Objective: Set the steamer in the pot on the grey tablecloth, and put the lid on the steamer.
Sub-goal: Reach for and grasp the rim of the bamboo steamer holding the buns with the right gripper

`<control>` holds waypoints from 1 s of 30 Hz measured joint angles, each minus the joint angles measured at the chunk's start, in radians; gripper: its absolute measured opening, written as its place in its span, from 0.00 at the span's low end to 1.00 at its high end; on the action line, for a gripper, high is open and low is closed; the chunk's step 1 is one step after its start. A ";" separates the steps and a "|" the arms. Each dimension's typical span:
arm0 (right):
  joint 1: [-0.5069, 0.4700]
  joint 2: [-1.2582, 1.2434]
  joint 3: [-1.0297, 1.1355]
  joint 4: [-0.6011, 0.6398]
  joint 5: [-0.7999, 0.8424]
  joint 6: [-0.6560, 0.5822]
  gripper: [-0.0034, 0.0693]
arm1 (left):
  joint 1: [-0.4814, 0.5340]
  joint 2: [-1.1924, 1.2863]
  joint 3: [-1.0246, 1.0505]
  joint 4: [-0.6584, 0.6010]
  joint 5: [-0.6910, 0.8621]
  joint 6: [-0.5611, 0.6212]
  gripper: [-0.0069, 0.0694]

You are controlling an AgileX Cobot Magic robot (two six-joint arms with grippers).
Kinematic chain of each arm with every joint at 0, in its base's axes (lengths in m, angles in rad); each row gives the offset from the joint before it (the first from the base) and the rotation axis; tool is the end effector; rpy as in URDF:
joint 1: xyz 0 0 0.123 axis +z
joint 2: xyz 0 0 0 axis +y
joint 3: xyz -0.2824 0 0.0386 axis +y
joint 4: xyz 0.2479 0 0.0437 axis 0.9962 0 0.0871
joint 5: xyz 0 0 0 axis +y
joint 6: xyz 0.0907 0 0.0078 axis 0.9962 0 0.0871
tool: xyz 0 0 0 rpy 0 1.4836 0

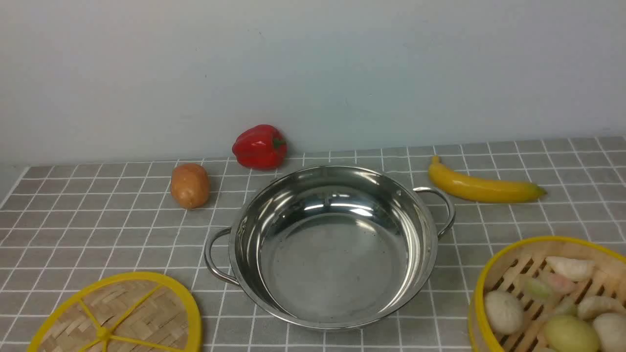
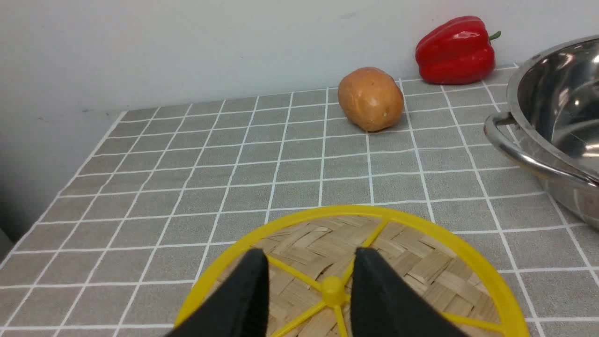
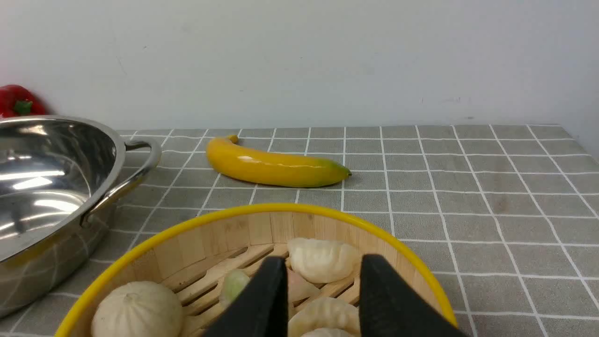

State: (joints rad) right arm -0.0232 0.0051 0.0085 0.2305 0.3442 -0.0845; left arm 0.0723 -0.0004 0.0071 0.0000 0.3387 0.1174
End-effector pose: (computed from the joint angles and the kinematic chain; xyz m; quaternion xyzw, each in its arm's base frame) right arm 0.0540 0.0058 0.1797 0.0384 0.7923 0.0639 0.6056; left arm 0.0536 0.0039 0.1802 0.0179 0.7921 0.0578 0.6074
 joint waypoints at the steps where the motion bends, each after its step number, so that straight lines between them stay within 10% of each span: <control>1: 0.000 0.000 0.000 0.000 0.000 0.000 0.38 | 0.000 0.000 0.000 0.000 0.000 0.000 0.41; 30: 0.000 -0.001 0.000 0.016 -0.029 0.050 0.38 | 0.000 0.000 0.000 0.000 0.000 0.000 0.41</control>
State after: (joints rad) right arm -0.0232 0.0042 0.0085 0.2465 0.3156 -0.0342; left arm 0.0723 -0.0004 0.0071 0.0000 0.3387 0.1174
